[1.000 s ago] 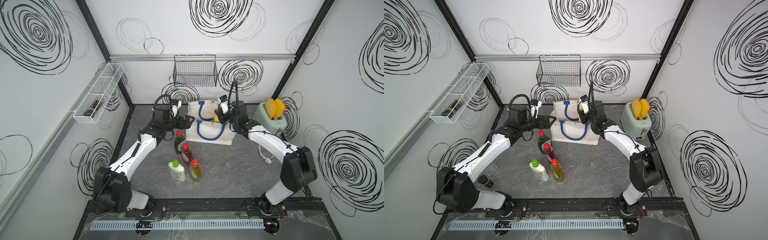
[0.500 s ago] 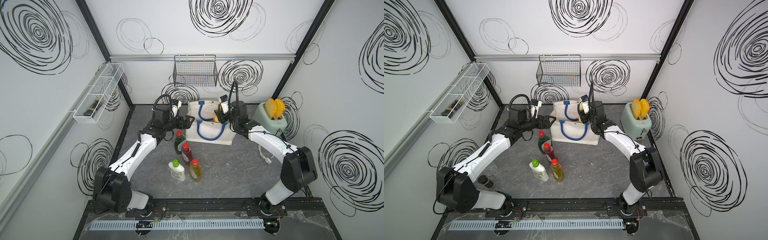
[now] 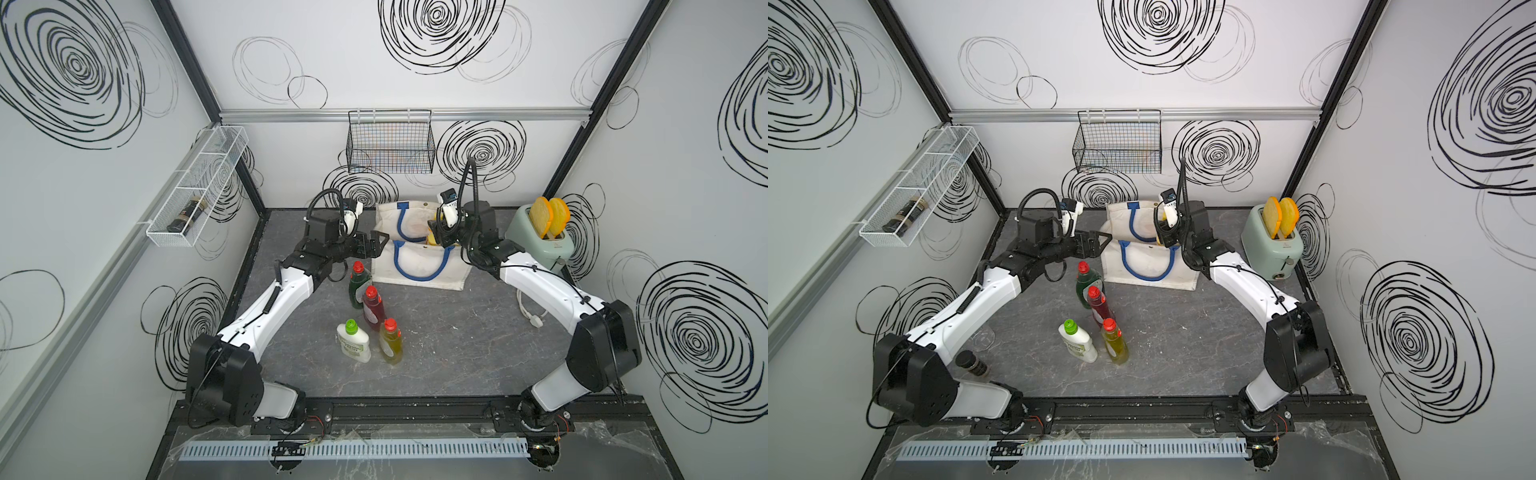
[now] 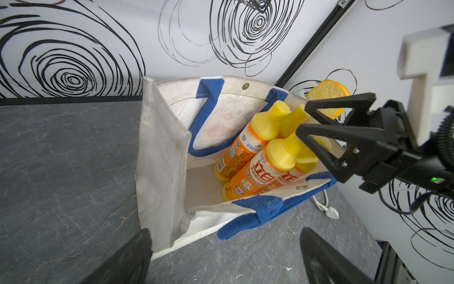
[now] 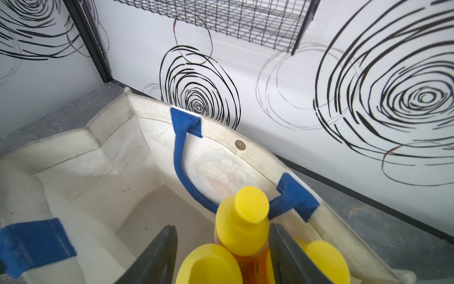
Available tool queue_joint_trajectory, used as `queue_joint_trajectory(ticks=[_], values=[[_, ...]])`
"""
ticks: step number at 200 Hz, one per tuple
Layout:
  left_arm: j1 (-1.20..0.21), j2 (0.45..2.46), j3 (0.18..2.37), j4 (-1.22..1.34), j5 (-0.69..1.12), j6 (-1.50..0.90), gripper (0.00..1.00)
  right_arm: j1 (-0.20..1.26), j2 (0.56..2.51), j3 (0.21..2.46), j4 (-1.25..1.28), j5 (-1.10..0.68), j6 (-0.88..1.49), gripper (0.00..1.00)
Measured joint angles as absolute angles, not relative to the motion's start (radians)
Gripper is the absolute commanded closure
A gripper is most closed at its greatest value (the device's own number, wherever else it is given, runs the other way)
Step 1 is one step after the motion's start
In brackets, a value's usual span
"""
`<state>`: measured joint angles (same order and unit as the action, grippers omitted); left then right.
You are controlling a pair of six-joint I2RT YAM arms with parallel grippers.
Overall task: Pack dish soap into the shopping bag
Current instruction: Place the bottle of dish soap in the shopping bag.
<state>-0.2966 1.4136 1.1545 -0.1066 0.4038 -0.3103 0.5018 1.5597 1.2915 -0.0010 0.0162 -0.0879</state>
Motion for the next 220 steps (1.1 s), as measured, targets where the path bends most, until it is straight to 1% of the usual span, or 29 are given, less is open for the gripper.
queue_joint_trajectory(ticks=[46,85,113,129,163,193,220], values=[[-0.287,1.413,1.177,-0.119,0.426,-0.304,0.04,0.604,1.445,1.355,-0.11,0.069,-0.097,0.28],[-0.239,1.412,1.177,-0.104,0.447,-0.319,0.04,0.714,1.315,1.356,-0.205,0.11,-0.093,0.27],[-0.229,1.411,1.177,-0.102,0.447,-0.323,0.04,0.805,1.225,1.315,-0.251,0.132,-0.057,0.25],[-0.229,1.411,1.177,-0.103,0.447,-0.323,0.04,0.888,1.191,1.295,-0.289,0.153,-0.031,0.24],[-0.235,1.408,1.177,-0.103,0.446,-0.323,0.04,1.078,1.186,1.282,-0.381,0.203,0.024,0.24],[-0.236,1.399,1.177,-0.103,0.445,-0.323,0.04,1.196,1.218,1.254,-0.433,0.263,0.071,0.24],[-0.236,1.398,1.177,-0.104,0.445,-0.323,0.04,1.28,1.219,1.166,-0.422,0.273,0.116,0.25]])
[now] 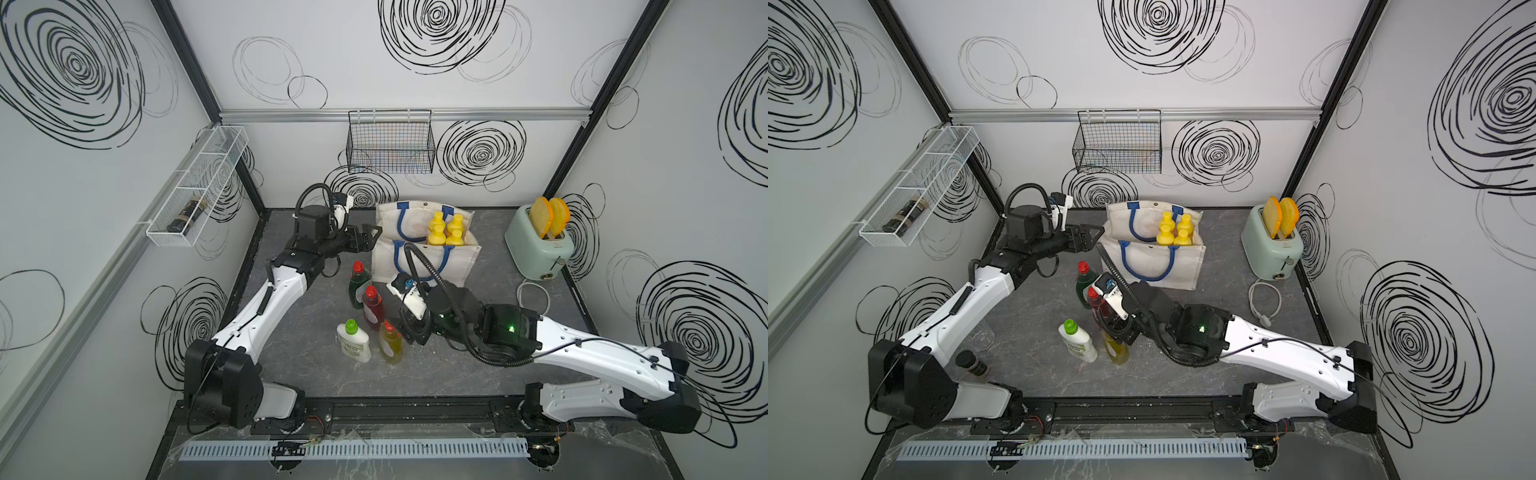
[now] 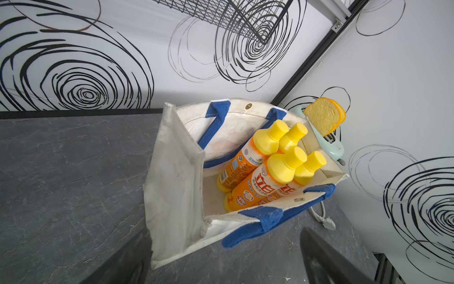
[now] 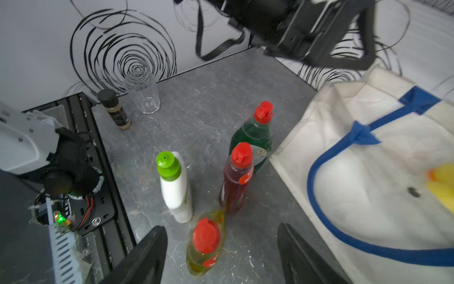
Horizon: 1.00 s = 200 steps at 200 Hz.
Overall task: Pack dish soap into the shopping bag
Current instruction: Pick up the bottle of dish soap at the center of the board.
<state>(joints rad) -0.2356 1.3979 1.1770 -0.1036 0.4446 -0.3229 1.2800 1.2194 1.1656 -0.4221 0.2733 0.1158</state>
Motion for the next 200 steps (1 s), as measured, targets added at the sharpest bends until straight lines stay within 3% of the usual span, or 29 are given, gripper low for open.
queue_joint_trajectory(ticks=[100,200], values=[[-0.236,1.398,1.177,-0.103,0.445,-0.323,0.04,1.294,1.229,1.09,-0.402,0.239,0.334,0.29],[-0.236,1.398,1.177,-0.103,0.445,-0.323,0.04,1.262,1.327,1.083,-0.382,0.196,0.347,0.48]])
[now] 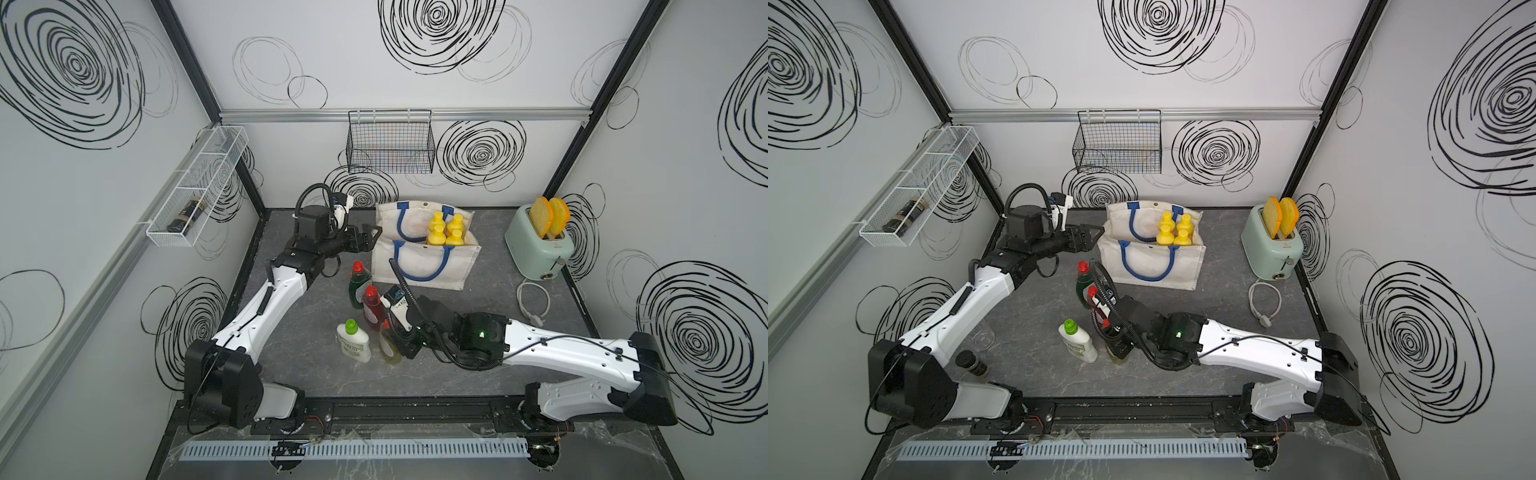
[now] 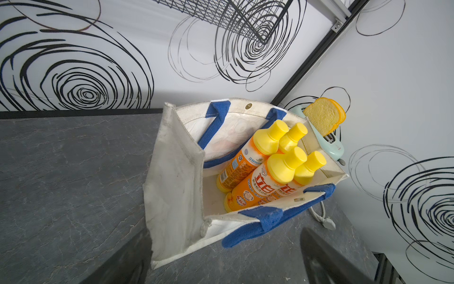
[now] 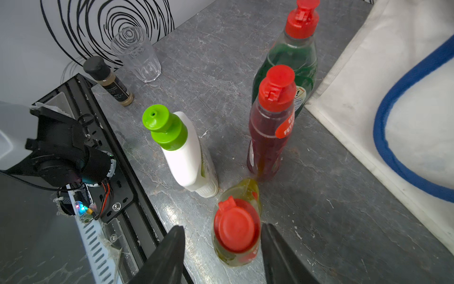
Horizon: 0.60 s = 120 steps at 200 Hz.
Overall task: Pack dish soap into the shopping bag
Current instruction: Pick up the bottle of dish soap at the center of the board.
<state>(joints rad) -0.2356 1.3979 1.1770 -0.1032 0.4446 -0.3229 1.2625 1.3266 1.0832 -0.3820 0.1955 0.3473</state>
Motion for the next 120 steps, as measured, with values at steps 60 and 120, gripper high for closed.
queue_joint_trajectory(ticks=[60,120], values=[[-0.236,1.398,1.177,-0.103,0.445,-0.323,0.04,1.245,1.356,1.083,-0.378,0.191,0.337,0.56],[-0.236,1.398,1.177,-0.103,0.445,-0.323,0.04,1.23,1.356,1.068,-0.357,0.186,0.335,0.64]])
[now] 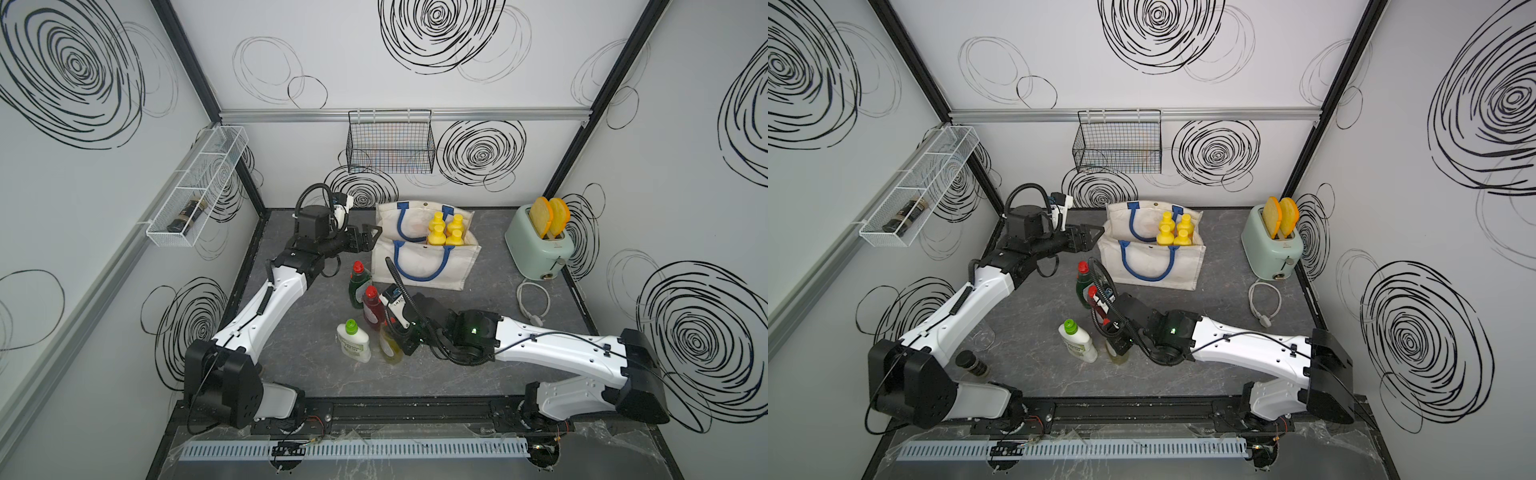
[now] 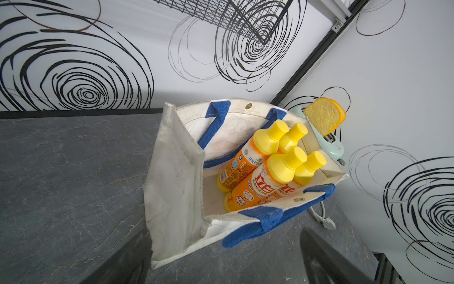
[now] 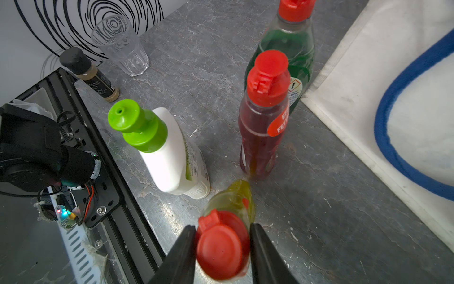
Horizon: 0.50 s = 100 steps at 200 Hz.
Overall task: Pack dish soap into the shopping bag
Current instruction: Pick up the bottle of dish soap at the center of the board.
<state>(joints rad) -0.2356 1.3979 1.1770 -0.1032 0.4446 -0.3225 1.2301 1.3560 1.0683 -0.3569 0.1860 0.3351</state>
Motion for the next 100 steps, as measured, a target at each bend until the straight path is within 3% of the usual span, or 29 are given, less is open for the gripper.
queue_joint_trajectory(ticks=[57,100], values=[[-0.236,1.398,1.177,-0.103,0.445,-0.323,0.04,1.227,1.356,1.068,-0.35,0.189,0.329,0.78],[-0.236,1.398,1.177,-0.104,0.445,-0.323,0.04,1.225,1.356,1.068,-0.351,0.2,0.328,1.0]])
